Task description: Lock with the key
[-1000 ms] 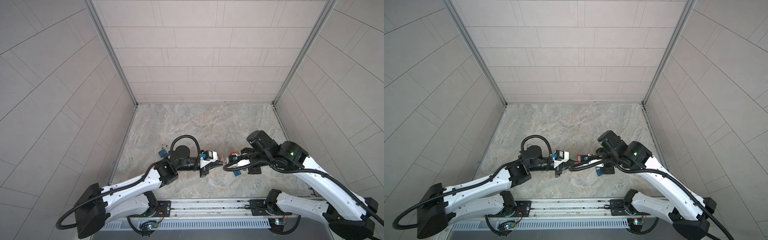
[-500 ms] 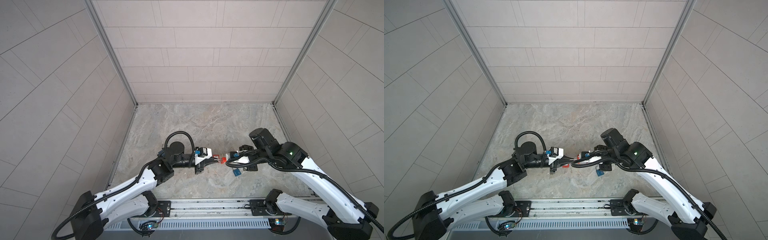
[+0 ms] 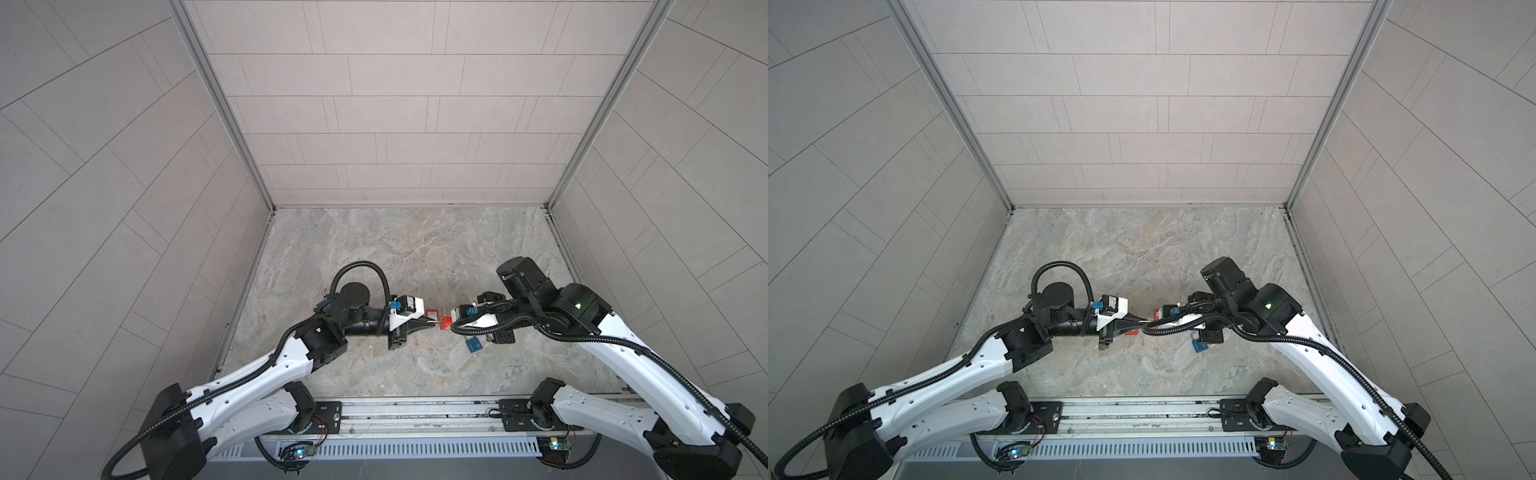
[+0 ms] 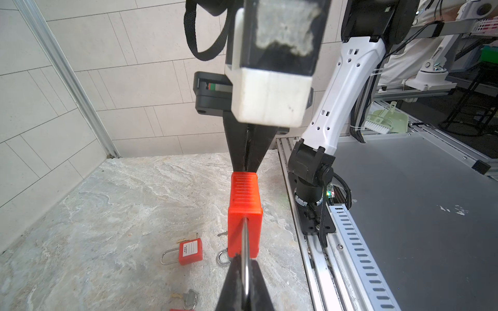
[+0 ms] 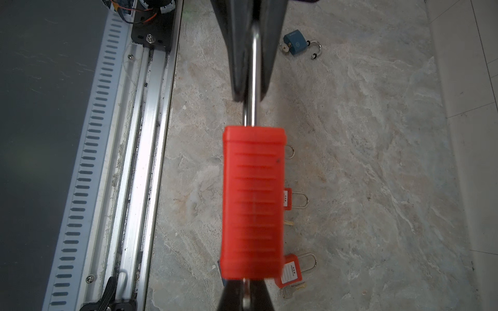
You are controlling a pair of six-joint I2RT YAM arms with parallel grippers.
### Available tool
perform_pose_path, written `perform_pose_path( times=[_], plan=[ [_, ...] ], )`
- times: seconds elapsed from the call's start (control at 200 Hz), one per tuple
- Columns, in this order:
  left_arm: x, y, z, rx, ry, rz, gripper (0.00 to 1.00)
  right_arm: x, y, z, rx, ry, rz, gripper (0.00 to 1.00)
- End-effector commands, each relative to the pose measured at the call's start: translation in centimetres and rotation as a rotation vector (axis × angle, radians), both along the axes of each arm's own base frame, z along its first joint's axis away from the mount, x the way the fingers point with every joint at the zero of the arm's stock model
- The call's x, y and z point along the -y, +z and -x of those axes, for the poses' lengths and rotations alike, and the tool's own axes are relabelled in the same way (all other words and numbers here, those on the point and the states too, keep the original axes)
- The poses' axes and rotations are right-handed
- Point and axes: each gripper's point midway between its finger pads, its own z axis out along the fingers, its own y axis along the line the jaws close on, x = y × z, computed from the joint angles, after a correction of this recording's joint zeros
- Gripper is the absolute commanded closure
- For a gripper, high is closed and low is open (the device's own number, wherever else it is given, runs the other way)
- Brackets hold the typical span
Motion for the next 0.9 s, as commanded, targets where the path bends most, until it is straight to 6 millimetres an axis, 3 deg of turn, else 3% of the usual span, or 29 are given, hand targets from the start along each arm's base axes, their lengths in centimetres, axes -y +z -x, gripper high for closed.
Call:
perform_pose_path(
  times=[0.0,0.61,0.736,0.896],
  plan=[
    [-1.4,2.3,-0.3,0.027,0.032,0.035,1.00,5.9,-3.5,1.2,-0.047,-0.107,0.253,1.00],
    [-2.2,1.7,-1.2,-0.016,0.056,-0.017,1.00,6.7,-4.8,0.6,-0.084,-0.170,0.239,1.00],
    [-2.1,0.5,-1.1,-0.060,0.031,-0.092,1.00,6.7,-4.6,0.0,-0.056,-0.205,0.224,1.00],
    [-1.8,-2.0,-0.8,-0.183,-0.018,-0.251,1.00,6.6,-2.8,-2.5,0.029,-0.371,0.130,1.00]
  ],
)
